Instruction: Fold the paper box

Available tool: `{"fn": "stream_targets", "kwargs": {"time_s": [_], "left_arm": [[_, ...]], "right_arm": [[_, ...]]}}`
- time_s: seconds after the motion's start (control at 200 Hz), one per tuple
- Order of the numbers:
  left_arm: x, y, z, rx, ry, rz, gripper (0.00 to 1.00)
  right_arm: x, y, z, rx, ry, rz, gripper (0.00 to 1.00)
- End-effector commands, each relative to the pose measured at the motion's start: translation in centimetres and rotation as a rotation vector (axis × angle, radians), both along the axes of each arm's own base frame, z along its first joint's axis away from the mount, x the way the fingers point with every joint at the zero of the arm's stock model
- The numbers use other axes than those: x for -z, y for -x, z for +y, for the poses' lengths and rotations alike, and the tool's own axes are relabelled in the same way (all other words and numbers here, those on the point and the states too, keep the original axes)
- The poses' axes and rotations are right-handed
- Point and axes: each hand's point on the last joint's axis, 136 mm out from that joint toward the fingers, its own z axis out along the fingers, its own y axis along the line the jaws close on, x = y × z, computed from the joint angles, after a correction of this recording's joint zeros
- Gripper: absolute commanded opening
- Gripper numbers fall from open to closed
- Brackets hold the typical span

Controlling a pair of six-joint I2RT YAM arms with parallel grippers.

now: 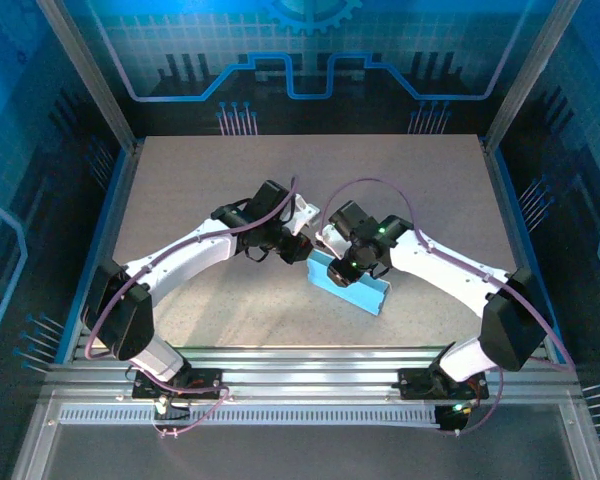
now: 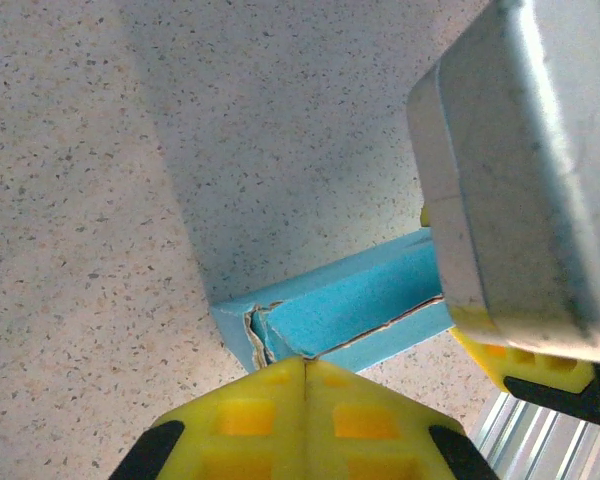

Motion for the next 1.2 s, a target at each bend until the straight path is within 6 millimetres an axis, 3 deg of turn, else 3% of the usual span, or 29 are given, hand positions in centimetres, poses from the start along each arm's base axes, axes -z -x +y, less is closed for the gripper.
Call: {"fn": "stream_targets", "kwargs": {"time_s": [0.0, 0.145, 0.796, 1.191], "left_arm": [[0.5, 1.4, 0.9, 0.002, -0.043, 0.027, 0.00], [0.2, 1.5, 1.1, -0.003, -0.047, 0.019, 0.00], [-1.1, 1.0, -0.2, 0.017, -0.006, 0.039, 0.00], [-1.3, 1.3, -0.3, 0.044, -0.018, 0.064, 0.00]], "right_arm": [[-0.6, -0.4, 0.0, 0.018, -0.006, -0.029, 0.41], [0.0, -0.4, -0.3, 0.023, 0.016, -0.021, 0.35], [1.1, -0.2, 0.1, 0.014, 0.034, -0.001, 0.31], [1.2, -0.3, 0.2, 0.010, 0.032, -0.014, 0.49]]}}
